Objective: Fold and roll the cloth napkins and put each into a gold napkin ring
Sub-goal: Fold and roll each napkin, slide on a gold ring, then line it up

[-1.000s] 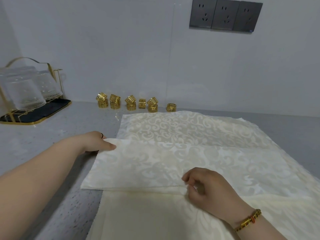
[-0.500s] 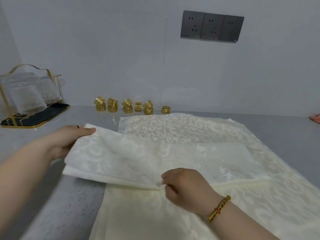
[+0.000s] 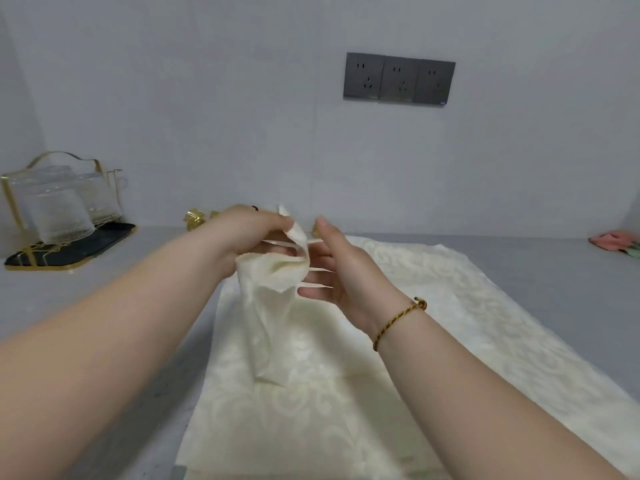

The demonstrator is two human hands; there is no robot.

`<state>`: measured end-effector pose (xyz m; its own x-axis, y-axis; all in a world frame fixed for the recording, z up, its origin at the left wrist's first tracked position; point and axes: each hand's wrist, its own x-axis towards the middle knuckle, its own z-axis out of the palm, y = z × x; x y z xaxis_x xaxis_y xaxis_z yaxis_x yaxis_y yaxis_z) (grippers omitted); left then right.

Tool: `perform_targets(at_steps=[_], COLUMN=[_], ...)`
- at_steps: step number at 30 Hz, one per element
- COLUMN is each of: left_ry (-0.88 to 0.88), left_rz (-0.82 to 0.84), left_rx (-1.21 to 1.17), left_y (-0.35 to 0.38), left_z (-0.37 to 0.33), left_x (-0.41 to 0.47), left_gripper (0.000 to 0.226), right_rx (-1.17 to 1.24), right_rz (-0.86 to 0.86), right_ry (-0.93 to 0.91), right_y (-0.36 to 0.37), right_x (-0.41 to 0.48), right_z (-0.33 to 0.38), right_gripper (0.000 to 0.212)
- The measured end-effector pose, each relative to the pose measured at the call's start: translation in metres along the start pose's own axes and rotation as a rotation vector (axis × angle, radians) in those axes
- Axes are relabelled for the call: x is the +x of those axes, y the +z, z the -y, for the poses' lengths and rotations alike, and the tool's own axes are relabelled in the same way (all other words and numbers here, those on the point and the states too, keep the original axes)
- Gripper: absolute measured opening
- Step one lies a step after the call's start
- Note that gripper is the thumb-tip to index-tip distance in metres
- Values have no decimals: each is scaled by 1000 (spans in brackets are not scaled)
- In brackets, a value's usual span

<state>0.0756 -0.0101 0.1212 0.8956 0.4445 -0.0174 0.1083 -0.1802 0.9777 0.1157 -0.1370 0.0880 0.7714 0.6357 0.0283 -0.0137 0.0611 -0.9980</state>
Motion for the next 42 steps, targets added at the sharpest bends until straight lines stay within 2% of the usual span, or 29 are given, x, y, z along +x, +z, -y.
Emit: perform_targets(at_steps=[3, 5, 8, 13, 16, 19, 22, 25, 27, 28, 29, 31, 32, 34, 36, 38, 42], left_ry=[-4, -21, 36, 231, 310, 361, 351, 332, 373, 384, 398, 418, 427, 449, 455, 465, 474], left_rz=[67, 152, 149, 37, -8, 102, 321, 424, 418, 416, 404, 380, 376, 359, 351, 351, 364], left_rx=[80, 131, 130, 116, 218, 410, 663, 810, 897, 951, 987, 1007, 1012, 1026, 1015, 1006, 1022], left_y=[31, 52, 66, 73, 68, 64, 69, 80, 86, 87, 88, 89, 89, 88, 87, 86, 87], left_z=[-1, 2, 12, 43, 65, 86, 105, 119, 126, 128, 131, 134, 134, 134, 133, 132, 133], left_x=[3, 5, 7, 2, -2, -2, -1, -2, -2, -2, -1, 1, 0, -1, 0, 0, 2], left_gripper=[19, 17, 20, 30, 28, 32, 47, 62, 105, 125, 134, 137, 136, 133, 125, 120, 127], right_rx=[32, 40, -13, -271, -294, -373, -504, -397, -298, -325, -417, -644, -681, -577, -299, -111, -177], right_rz=[-15, -26, -80, -272, -398, -464, -485, -500, -477, -448, -405, -315, -303, -360, -432, -468, -549], right_ry=[99, 158, 240, 192, 207, 301, 395, 429, 441, 460, 476, 474, 458, 408, 373, 363, 405], right_y=[-28, -44, -59, -101, -133, -162, -182, -193, -195, -197, -198, -197, -196, -198, -202, -209, -218], right_x=[6, 10, 12, 19, 22, 21, 14, 13, 10, 10, 10, 10, 10, 8, 3, 1, 3], right_z=[-4, -11, -19, -29, -31, -33, -42, -55, -58, -60, -61, -64, -67, -72, -71, -71, -73], right_gripper=[40, 30, 12, 31, 34, 29, 41, 35, 28, 29, 31, 27, 23, 16, 3, 7, 39])
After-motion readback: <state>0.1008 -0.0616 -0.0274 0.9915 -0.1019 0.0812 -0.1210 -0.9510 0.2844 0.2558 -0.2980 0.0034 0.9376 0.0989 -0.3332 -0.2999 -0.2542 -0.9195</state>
